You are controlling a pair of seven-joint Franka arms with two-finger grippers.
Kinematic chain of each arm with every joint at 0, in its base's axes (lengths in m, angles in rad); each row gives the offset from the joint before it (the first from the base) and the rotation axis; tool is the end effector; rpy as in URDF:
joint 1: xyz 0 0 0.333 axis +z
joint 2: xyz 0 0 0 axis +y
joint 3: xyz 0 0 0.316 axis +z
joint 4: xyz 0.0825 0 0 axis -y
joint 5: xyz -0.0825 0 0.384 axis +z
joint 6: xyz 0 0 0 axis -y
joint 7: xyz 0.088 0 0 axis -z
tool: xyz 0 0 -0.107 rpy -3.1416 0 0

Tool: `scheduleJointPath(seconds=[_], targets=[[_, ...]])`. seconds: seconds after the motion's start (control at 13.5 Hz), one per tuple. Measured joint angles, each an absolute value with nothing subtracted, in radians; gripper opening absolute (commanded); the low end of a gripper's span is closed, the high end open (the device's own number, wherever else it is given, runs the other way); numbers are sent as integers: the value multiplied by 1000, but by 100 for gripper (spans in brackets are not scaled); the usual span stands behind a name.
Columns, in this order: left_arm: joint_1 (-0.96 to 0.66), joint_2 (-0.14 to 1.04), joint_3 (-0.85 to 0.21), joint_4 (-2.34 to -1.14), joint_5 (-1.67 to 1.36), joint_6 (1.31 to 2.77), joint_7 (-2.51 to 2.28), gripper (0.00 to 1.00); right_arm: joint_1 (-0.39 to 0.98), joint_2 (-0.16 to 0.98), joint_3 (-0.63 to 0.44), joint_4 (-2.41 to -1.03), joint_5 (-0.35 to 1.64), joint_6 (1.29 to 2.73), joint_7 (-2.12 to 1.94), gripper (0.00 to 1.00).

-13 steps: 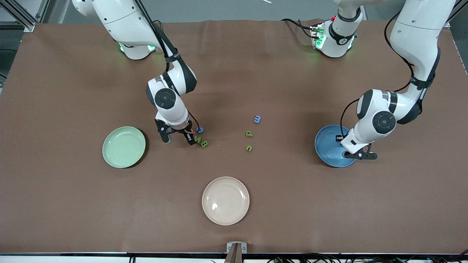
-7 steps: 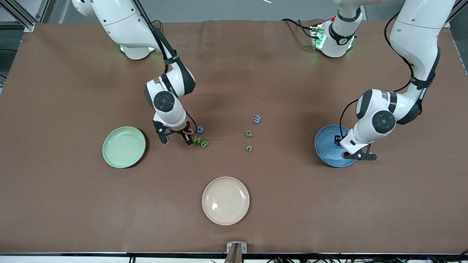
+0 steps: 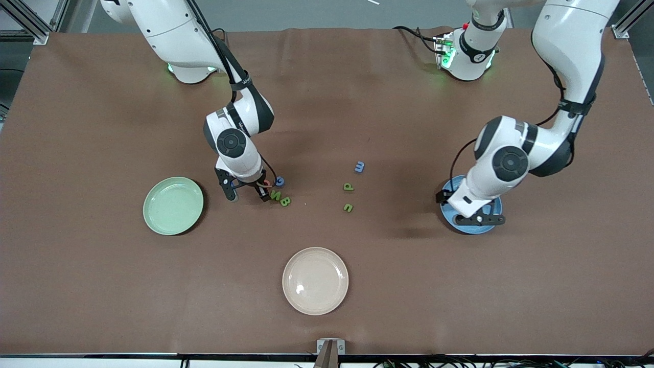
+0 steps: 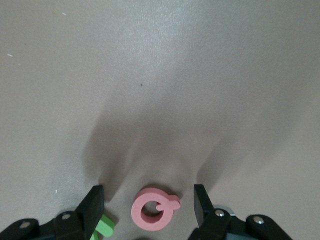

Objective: Sort upper and lower case letters into plates
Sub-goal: 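Move the left gripper to the green u while the right gripper lifts Q, then place the Q on the green plate while the left gripper grasps u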

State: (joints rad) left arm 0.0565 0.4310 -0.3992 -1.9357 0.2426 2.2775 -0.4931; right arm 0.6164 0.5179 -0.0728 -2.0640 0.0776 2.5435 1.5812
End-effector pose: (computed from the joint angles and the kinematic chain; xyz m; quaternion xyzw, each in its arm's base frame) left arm 0.5849 -0.1911 0.2735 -0.9997 -0.0083 0.0174 0.0167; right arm 0.5020 0.3021 0.1756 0.8540 -0.5199 -0.0115 0.0142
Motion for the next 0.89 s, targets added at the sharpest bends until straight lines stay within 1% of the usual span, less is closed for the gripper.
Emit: scheduleJointPath(seconds=[0.22,0.52,0.74,0.89], targets=[[-53,480,-418,-1851,243,2278,-634,100,619,523,-71,-2064,78,2544,1585,80],[-206,632,-411,-1671,243,2278,-685,100,622,523,-70,-2062,78,2546,1597,78],[-309,733,-361,-1569,243,2278,-706,100,622,524,-69,-2061,78,2547,1600,76],[-365,782,-324,-1523,243,2278,-713,100,622,524,-69,-2060,78,2547,1603,73]])
